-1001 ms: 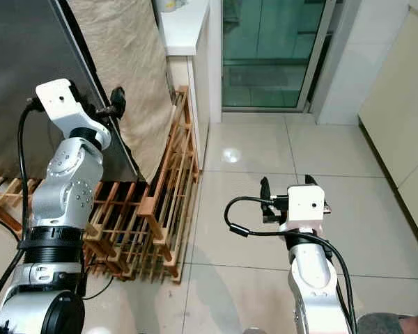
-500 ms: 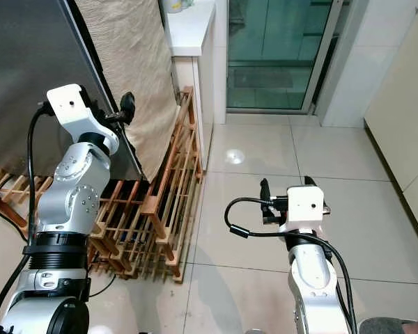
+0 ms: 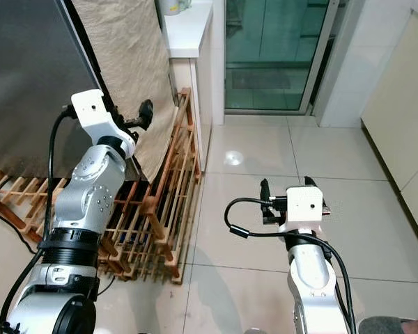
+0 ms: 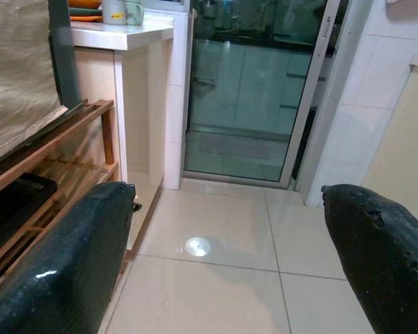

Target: Restocking fridge

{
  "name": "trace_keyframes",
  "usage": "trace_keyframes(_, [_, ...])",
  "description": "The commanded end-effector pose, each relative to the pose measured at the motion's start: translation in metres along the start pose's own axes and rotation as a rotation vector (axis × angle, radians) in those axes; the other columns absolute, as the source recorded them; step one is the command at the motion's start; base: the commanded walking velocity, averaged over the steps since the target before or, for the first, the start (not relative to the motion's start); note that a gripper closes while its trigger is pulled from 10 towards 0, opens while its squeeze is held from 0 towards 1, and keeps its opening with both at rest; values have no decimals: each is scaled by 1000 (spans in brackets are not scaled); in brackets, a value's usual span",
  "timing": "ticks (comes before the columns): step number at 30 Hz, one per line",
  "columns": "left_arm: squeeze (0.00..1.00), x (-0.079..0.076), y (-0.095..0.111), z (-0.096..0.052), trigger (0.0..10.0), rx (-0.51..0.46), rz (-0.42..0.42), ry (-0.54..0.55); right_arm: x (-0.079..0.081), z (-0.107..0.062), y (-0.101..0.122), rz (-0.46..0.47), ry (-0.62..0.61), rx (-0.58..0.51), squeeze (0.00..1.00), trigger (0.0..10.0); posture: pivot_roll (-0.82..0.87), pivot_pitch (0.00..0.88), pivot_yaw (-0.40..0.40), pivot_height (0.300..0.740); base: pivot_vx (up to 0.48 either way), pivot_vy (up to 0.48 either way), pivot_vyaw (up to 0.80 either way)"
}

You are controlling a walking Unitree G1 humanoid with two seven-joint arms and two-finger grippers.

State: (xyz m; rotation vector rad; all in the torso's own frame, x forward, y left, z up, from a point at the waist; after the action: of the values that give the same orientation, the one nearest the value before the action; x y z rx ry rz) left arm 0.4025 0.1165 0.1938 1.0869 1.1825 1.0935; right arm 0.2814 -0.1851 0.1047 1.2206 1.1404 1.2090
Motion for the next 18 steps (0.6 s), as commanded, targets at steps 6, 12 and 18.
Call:
trace_keyframes(6, [0,6,8,11,10000,-17,0,37,2,-2,0,1,6,-6,0,10000,-178,0,121,740,0,0,0])
trace_keyframes(12, [0,35,6,-7,10000,-8,28,33,-4,-5,4,0,-20,-18,0,10000,-187,0,138,740,0,0,0])
trace_keyframes(18, [0,61,-17,-64,10000,-25,191,-70,-9,-19,26,57,-53,-62,0,10000,-142,0,112,740,0,0,0])
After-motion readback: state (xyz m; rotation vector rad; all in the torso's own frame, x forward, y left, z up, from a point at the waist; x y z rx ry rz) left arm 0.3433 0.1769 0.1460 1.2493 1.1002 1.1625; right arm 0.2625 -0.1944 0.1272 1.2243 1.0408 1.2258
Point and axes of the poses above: a point about 5 cm out from each wrist's last joint towards the gripper, its own z axis pointing out of the wrist towards the gripper, its own y axis along the axis of the wrist's last joint, x = y × z, the point moved 4 cm from there along z, pointing out of the wrist towards the gripper, and after that the axes turned 10 degrees about z, right-handed, at the moved point
